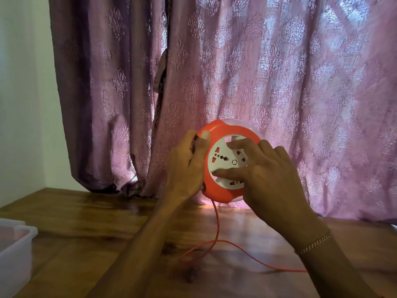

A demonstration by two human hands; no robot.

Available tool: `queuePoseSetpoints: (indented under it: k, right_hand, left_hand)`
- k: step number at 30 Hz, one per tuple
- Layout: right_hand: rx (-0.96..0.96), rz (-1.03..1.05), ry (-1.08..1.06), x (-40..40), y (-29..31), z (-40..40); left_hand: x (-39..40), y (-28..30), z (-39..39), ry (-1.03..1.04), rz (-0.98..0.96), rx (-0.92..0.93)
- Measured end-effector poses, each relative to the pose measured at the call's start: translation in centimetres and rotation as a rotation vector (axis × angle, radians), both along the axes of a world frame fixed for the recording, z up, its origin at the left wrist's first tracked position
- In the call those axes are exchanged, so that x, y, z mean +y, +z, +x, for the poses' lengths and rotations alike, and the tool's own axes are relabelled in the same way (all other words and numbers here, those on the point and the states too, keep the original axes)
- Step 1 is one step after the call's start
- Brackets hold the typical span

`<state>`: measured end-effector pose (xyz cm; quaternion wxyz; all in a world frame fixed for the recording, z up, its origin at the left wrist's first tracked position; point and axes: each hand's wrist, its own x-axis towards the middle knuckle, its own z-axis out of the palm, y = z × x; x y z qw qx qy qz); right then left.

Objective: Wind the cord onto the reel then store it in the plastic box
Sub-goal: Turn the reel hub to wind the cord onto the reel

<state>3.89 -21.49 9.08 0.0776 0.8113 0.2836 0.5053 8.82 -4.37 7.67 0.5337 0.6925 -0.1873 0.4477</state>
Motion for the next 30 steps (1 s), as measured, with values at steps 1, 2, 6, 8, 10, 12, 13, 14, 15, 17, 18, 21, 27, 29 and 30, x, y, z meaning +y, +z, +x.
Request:
queuePoseSetpoints:
  k: [1,2,6,8,10,12,13,14,15,17,18,21,27,29,30]
  right_hand:
    - [0.003,0.006,-0.021,0.0,0.0,-0.1]
    - [0.008,0.015,-0.038,0.1,0.0,-0.1]
    - [0.030,0.093,-0.048,0.1,-0.3,0.1]
    - [0.029,0.166,-0.053,0.1,-0.4,0.1]
    - [0.018,0.269,-0.046,0.2,-0.5,0.1]
    - [0.014,0.368,-0.075,0.5,-0.5,0.0]
    - [0.027,0.418,-0.080,0.8,-0.5,0.0]
    - [0.044,0.469,-0.063,0.9,-0.5,0.0]
    - [0.057,0.511,-0.024,1.0,-0.5,-0.1]
    - [0.062,0.539,0.066,1.0,-0.3,0.0]
    - [0.055,0.529,0.095,0.9,-0.3,0.1]
    - [-0.039,0.463,0.131,0.2,-0.2,0.3]
    - [0.098,0.135,0.193,-0.8,0.0,0.7]
    - [0.173,0.084,0.113,-0.7,-0.3,1.0]
    - [0.183,0.079,0.083,-0.5,-0.4,0.9]
  left_hand:
    - [0.0,0.0,-0.1,0.004,0.005,-0.004]
    - [0.0,0.0,-0.1,0.009,0.009,-0.006]
    - [0.0,0.1,-0.2,0.024,0.006,-0.014]
    - [0.0,0.1,-0.1,0.026,0.018,-0.010]
    - [-0.2,0.1,-0.3,0.027,0.027,-0.018]
    - [-0.3,0.1,-0.3,0.025,0.019,-0.025]
    - [-0.4,0.1,-0.3,0.020,0.012,-0.028]
    - [-0.3,0.1,-0.3,0.012,0.005,-0.030]
    - [-0.3,0.1,-0.3,0.005,-0.003,-0.027]
    - [-0.2,0.0,-0.1,-0.007,-0.028,-0.010]
    - [-0.2,0.1,-0.1,-0.008,-0.041,-0.004]
    - [-0.2,0.1,-0.1,-0.011,-0.061,-0.001]
    - [0.1,0.1,-0.1,-0.019,-0.068,-0.007]
    - [0.1,0.1,0.0,-0.007,-0.058,-0.012]
    - [0.0,0.1,0.1,-0.007,-0.049,-0.005]
